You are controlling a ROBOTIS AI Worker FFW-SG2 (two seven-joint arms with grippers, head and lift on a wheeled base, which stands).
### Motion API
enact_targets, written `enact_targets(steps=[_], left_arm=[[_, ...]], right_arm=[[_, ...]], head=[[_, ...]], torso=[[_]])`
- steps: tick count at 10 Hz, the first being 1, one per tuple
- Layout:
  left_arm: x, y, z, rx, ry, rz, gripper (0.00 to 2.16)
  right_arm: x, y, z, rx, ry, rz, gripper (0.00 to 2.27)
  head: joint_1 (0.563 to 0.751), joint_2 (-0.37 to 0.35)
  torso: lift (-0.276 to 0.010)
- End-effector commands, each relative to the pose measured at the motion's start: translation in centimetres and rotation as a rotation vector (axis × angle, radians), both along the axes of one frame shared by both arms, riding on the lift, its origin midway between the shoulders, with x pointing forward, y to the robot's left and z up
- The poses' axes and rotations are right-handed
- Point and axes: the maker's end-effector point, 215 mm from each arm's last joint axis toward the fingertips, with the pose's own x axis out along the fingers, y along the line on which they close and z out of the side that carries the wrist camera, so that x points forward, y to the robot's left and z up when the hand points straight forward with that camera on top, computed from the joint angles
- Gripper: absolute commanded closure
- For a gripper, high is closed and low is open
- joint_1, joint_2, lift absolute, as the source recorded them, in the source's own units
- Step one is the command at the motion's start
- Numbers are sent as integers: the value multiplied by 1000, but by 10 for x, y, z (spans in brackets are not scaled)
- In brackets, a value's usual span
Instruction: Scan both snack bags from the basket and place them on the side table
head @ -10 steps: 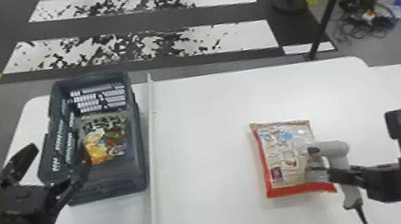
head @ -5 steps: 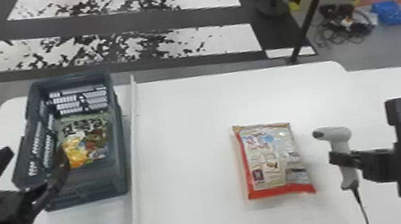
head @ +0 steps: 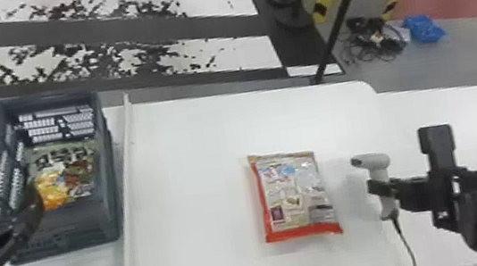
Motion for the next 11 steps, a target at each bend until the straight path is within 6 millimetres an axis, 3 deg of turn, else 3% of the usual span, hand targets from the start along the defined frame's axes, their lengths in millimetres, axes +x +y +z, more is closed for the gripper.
enact_targets(steps=[1,3,4,5,7,9,11], left_arm=[[0,0,0,-1,0,0,140],[-1,0,-1,-1,2,0,140],[-1,0,-1,-1,2,0,140],[-1,0,-2,-1,5,0,140],[-1,0,-1,-1,2,0,140],[-1,0,-2,-1,6,0,140],[-1,1,-1,0,4,1,140]], right_arm=[[2,-2,-12,-14,18,14,2263],[4,2,-20,-16,24,27,2253],[4,2,-21,-19,21,27,1929],[3,1,-23,-17,23,24,1528],[2,1,-24,-17,25,22,151],[0,-3,-7,-27,-2,10,46],[-11,12,16,46,-34,-17,53]], head=[[695,-229],[695,-229],[695,-228],[695,-228],[695,-227],[695,-228],[695,-231]], torso=[[-75],[-75],[-75],[-75],[-75],[-75],[-75]])
